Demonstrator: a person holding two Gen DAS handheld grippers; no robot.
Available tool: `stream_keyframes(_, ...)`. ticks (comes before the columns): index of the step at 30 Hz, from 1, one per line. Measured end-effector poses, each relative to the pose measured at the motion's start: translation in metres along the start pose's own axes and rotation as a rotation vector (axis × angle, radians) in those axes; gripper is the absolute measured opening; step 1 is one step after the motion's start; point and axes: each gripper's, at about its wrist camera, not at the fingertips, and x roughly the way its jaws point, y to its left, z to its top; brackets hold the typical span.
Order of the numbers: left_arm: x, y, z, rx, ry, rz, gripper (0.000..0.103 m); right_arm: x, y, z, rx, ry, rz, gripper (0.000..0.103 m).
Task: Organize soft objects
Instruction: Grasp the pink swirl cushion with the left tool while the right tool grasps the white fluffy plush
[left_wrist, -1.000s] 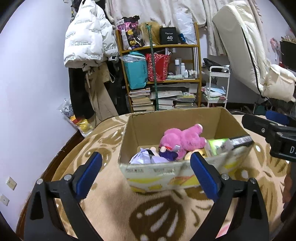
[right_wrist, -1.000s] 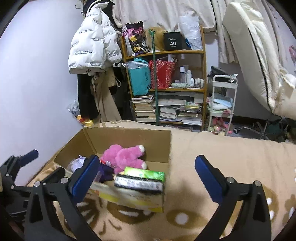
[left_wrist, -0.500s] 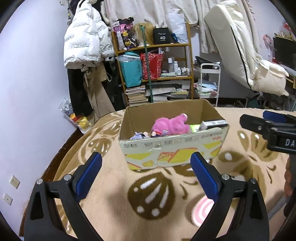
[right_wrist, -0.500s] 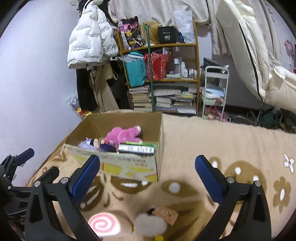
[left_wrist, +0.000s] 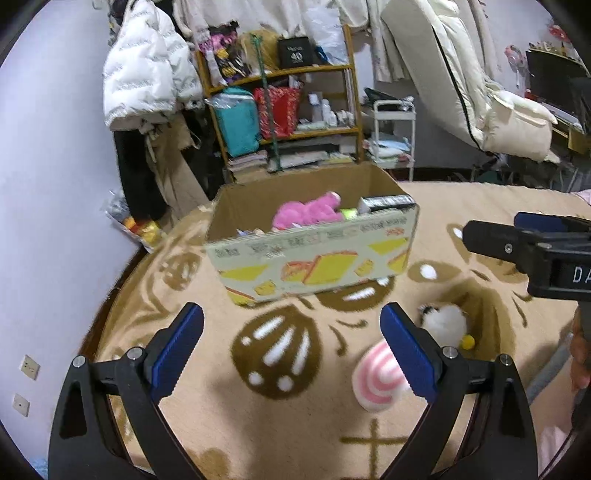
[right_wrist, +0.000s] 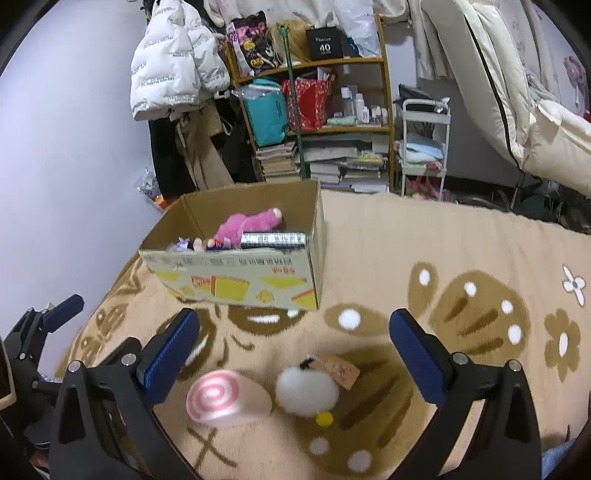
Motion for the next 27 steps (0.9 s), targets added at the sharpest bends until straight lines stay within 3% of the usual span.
stream_keyframes(10,0.024,-0.031,-0.013,0.086,0.073,-0.154,0.096,0.024,0.000,-0.007,-0.006,0.108,-0.013,0.103)
stream_keyframes(27,0.070,-0.052,-0.026,0.137,0.249,-0.253,0.096,0.079,-0.023,-0.029,0.102,0.375,-0.015,0.103)
